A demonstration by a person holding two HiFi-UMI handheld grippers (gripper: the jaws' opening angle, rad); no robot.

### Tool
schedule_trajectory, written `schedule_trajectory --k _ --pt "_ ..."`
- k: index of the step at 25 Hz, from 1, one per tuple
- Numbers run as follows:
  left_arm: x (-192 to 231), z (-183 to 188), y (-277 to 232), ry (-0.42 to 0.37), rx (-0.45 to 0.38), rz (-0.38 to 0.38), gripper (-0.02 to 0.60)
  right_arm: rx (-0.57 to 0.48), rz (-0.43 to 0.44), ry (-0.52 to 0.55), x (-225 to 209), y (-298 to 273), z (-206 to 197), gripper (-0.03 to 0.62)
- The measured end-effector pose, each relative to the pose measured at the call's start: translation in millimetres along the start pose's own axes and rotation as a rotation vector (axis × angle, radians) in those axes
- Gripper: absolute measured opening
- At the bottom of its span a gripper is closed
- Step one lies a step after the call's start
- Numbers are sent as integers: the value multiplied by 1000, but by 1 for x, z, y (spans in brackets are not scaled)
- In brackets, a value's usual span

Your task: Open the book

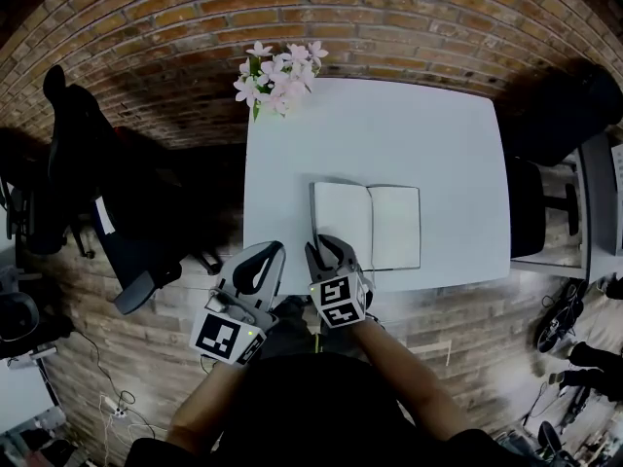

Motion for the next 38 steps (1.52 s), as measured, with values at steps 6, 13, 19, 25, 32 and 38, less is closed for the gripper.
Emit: schedule_trajectory --k 6,13,19,25,32,38 --pt "5 0 -1 1 1 -5 29 48 26 22 6 -18 -5 120" --pt "12 0 2 0 6 -3 29 80 87 15 11 -29 -11 181" --pt "16 1 3 2 0 -4 29 68 79 2 -1 -28 -2 193" --pt "15 2 -2 3 -7 -26 29 68 41 7 -10 -23 1 193" --pt "8 7 -16 -2 -23 -68 29 26 -7 -12 -26 -9 2 84" --pt "-2 15 -35 -14 -38 -115 29 22 -101 -117 -62 16 -9 18"
Point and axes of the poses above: the fingertips, and each gripper's own axes: y backward along the fingers, x to its left, z out of its top, the point moved 6 cm from there along y, backward along the fingers, and after that the axes turned 4 degrees about z, right-handed, at the moved point
